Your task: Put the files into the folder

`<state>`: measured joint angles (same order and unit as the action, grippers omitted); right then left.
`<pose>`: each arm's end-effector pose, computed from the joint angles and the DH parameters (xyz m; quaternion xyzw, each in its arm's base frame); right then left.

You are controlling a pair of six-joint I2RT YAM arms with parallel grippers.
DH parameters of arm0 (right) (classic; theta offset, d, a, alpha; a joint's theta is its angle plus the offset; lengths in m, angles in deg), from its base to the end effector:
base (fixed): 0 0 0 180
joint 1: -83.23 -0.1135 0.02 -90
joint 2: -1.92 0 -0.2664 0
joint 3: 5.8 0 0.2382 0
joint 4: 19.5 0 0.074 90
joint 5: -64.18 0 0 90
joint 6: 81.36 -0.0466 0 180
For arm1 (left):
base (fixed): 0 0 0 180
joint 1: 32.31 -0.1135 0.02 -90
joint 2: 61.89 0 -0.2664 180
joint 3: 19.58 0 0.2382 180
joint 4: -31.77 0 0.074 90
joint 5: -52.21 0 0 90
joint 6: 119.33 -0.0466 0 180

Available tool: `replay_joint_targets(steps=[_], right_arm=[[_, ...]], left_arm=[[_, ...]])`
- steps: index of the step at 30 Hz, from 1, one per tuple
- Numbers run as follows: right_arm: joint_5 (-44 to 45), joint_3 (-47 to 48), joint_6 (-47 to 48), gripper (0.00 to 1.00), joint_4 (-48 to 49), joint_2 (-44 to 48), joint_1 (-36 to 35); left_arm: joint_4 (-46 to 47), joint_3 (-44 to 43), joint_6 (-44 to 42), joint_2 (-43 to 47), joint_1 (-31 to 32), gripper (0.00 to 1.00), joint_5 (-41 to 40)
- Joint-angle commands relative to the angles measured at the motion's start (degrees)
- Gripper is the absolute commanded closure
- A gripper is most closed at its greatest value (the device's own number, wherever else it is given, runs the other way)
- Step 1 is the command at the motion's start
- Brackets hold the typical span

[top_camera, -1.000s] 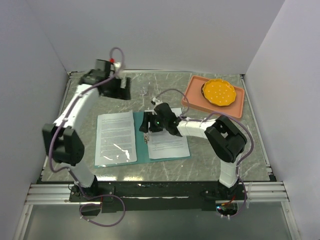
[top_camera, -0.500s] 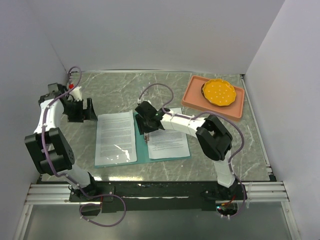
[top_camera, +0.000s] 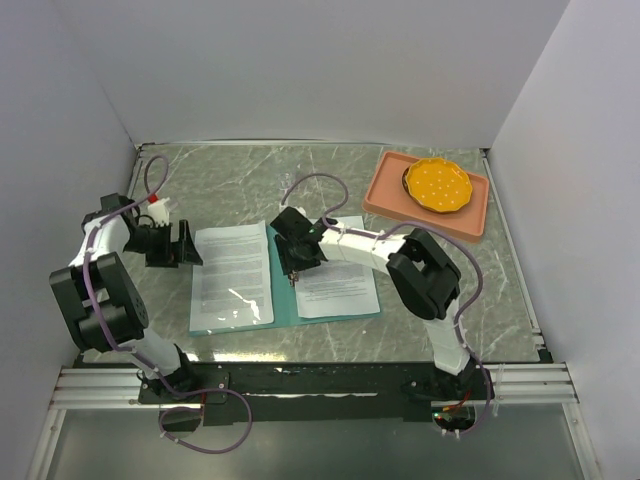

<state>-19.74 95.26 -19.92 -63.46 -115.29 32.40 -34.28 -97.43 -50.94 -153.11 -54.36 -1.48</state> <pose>0.2758 0.3307 0.1798 -0.1729 0.9493 0.1251 0.2309 0.2679 0.0788 0.2151 0.0251 0.9463 -0.2554 0.1967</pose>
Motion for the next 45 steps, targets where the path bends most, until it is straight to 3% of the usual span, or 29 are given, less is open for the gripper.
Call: replay_joint_targets(steps=[1, 12, 18, 24, 28, 33, 37, 45], right_arm=[[0.33, 2.12, -1.77, 0.42, -1.66, -2.06, -0.5], [3.14, 5.45, -3.26, 0.46, -4.91, -3.64, -1.47], [3.49, 9.32, -4.93, 0.52, -7.81, -6.19, -2.52], [4.28, 11.61, -6.16, 0.54, -10.71, -7.95, -3.14], [4.2, 10.82, -7.3, 0.64, -10.98, -8.83, -3.22], [3.15, 4.07, -9.85, 0.78, -7.04, -7.08, -2.35], [-1.42, -7.6, -14.58, 0.84, 0.26, -4.09, -0.24], [-8.81, -19.06, -19.43, 0.88, 11.42, -1.62, 3.19]], left_arm=[[3.73, 1.56, -2.39, 3.07, -1.69, 0.01, 1.83], [8.57, 4.73, -1.77, 2.1, -2.04, 0.01, 1.74], [14.72, 7.98, -1.86, 2.01, -2.13, 0.01, -0.54], [14.02, 6.31, -3.18, -1.15, -2.13, 0.0, 0.33], [13.41, 6.14, -3.53, -1.86, -2.3, 0.02, 1.65], [10.51, 4.21, -6.25, -0.45, -3.71, 0.01, 3.41], [7.18, 2.01, -8.88, -1.32, -6.16, 0.04, 4.81], [2.33, 0.33, -11.97, -5.99, -7.84, 0.04, 8.94]])
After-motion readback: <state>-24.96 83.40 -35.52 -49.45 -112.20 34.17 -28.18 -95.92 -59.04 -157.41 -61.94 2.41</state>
